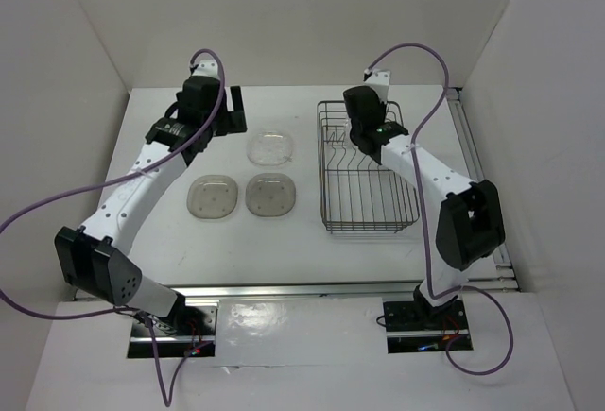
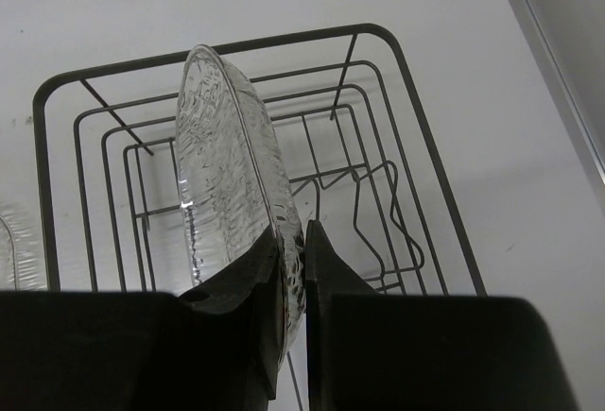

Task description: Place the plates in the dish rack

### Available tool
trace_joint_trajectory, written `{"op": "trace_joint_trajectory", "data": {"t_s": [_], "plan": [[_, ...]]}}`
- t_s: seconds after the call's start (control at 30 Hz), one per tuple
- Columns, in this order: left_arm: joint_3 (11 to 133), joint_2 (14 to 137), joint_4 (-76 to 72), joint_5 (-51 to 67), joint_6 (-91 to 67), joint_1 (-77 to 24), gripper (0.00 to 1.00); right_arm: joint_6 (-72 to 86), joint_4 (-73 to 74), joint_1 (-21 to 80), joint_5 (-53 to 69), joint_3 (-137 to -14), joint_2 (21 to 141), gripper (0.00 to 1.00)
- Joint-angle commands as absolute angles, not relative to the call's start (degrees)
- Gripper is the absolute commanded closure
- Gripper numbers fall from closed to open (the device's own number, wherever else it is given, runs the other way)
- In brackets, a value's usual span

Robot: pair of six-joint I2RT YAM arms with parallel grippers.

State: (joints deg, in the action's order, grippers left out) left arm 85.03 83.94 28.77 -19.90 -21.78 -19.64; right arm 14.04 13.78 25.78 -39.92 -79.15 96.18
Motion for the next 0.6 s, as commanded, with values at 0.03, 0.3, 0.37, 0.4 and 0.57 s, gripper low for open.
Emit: {"op": "trace_joint_trajectory", "data": {"t_s": [0.03, 0.3, 0.37, 0.4, 0.57], "plan": [[87.5, 84.9, 27.9, -19.7, -23.4, -19.3, 0.00, 14.9, 14.2, 27.4, -41.2, -79.8, 98.0, 1.00], [87.5, 87.3, 27.9, -18.1, -23.9, -18.3, 0.00, 14.9, 13.6, 29.2, -40.1, -79.3, 100.5, 0.99], [87.5, 88.8, 27.2, -17.5, -23.9, -18.3, 0.00, 14.9, 13.6, 29.9, -41.0, -79.3, 100.5, 0.84], [86.9, 89.3, 27.2, -16.8, -23.9, -17.8, 0.00, 14.9, 13.6, 29.9, -41.0, -79.8, 100.5, 0.77], [86.9, 94.0, 24.2, -13.5, -24.5, -16.6, 0.01, 14.9, 13.6, 30.4, -41.0, -80.4, 101.7, 0.34]]}}
